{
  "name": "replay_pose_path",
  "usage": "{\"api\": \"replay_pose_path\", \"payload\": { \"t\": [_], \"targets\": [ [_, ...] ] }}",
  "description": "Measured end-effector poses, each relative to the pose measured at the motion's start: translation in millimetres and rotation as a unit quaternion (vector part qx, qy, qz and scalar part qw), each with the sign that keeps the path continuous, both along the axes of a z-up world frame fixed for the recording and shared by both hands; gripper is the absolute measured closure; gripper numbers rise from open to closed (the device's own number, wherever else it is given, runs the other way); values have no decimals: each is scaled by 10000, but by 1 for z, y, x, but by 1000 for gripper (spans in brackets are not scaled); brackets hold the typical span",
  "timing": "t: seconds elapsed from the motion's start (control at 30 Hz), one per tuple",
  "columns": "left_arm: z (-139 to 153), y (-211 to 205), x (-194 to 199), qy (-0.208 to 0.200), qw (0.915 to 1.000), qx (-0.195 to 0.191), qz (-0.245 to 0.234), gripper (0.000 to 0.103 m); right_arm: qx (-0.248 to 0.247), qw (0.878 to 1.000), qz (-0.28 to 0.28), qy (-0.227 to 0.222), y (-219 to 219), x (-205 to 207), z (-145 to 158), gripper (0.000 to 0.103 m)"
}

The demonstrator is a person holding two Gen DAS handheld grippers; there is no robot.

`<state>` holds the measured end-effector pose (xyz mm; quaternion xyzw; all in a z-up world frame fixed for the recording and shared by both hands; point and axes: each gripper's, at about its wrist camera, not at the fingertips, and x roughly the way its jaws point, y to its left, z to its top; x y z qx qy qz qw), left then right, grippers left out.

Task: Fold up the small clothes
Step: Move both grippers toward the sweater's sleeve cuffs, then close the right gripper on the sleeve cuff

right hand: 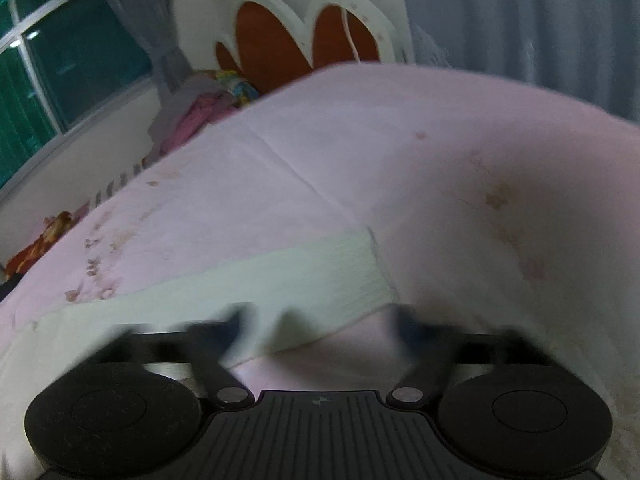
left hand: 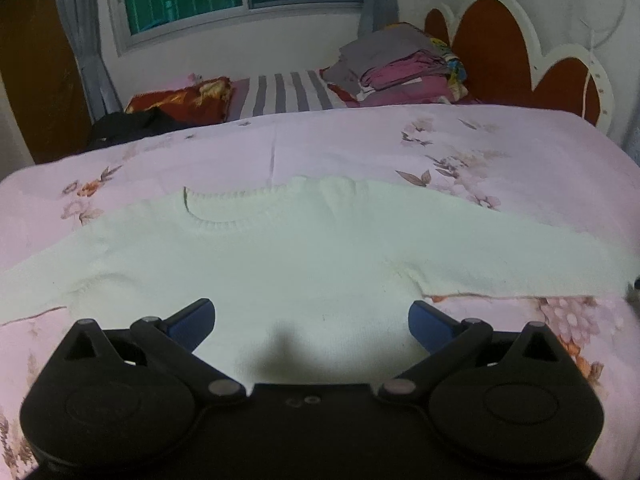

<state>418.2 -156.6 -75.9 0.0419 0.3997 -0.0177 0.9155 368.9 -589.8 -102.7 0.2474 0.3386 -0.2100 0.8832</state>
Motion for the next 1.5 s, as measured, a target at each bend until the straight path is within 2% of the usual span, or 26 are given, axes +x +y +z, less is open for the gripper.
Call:
{"api": "replay_pose_path", "payload": {
  "t": [0.17, 0.37, 0.43, 0.47, 0.53, 0.63, 0.7, 0.8, 0.9, 1.1, 1.23, 1.4, 1.5],
  "targets": [
    [-1, 7, 13, -4, 9997, 37, 226, 0, 319, 9994, -127, -5, -15, -1, -12, 48],
    [0, 22, 19, -27, 9983, -295, 502, 0, 544, 9982, -57, -240, -18, -5, -13, 48],
    [2, 29, 20, -24, 9978, -369, 547, 0, 698, 9970, -44, -331, -17, -8, -13, 56],
    [3, 31, 20, -53, 9977, -378, 555, 0, 771, 9964, -38, -345, -17, -7, -14, 64],
    [5, 38, 14, -287, 9972, -345, 597, 0, 798, 9962, -67, -335, -18, -5, -15, 66],
    [6, 45, 10, -510, 9964, 45, 680, 0, 730, 9967, -235, -266, -21, -6, -14, 82],
    [3, 54, 10, -452, 9965, 184, 684, 0, 660, 9971, -332, -198, -25, -1, -15, 96],
    [-3, 74, 15, -53, 9982, 107, 594, 0, 483, 9984, -266, -122, -19, 5, -9, 100],
    [-8, 102, 15, -33, 9971, -33, 760, 0, 264, 9994, -121, -211, -4, 13, 4, 100],
    [-29, 164, 25, 273, 9953, -409, 828, 0, -91, 9980, 497, -376, 67, 34, 38, 100],
    [-32, 200, 12, 179, 9966, -530, 608, 1, -308, 9921, 1141, -429, 142, 58, 52, 100],
    [-27, 240, -9, -68, 9968, -499, 614, 11, -473, 9794, 1927, -365, 242, 90, 45, 100],
    [-26, 261, -13, -88, 9966, -345, 740, 11, -523, 9701, 2349, -311, 299, 105, 37, 100]
  ]
}}
